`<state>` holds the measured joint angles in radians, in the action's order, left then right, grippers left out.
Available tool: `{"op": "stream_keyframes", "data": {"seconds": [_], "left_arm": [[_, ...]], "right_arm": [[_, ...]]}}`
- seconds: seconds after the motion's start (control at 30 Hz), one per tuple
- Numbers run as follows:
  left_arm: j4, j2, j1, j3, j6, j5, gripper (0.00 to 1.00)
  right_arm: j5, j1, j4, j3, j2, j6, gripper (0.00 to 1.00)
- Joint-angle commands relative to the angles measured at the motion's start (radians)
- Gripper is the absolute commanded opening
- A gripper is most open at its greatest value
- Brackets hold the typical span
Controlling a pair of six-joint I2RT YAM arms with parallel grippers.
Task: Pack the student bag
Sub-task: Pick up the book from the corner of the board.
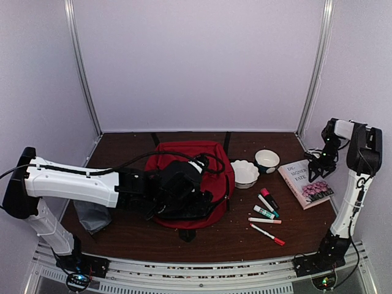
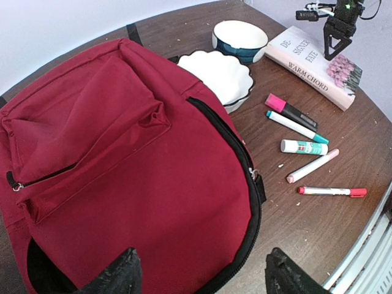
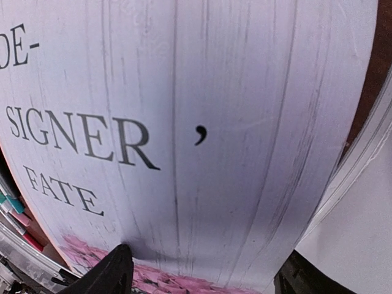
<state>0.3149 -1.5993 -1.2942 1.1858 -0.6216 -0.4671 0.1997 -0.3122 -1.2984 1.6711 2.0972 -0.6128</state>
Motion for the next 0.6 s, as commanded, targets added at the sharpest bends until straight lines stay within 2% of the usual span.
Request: {"op": "stream_keyframes", "data": {"seconds": [0.0,0.2,0.57], "left_arm": [[-0.019,-0.011,-0.002,0.021,0.009,0.01,0.71],[-0.056,-0.003,-0.002,-0.015,-0.015,0.013,0.7],[-0.106,0.033,-0.002,-0.093,-0.053,0.005,0.7]], "right_arm": [[0.047,0.002,-0.064,-0.117,-0.061,-0.039,0.76],[0.078,0.001,-0.029,-0.236,-0.158,-0.048,0.68],[0.201,-0.011,-0.04,-0.286,-0.183,-0.041,0.49]]}}
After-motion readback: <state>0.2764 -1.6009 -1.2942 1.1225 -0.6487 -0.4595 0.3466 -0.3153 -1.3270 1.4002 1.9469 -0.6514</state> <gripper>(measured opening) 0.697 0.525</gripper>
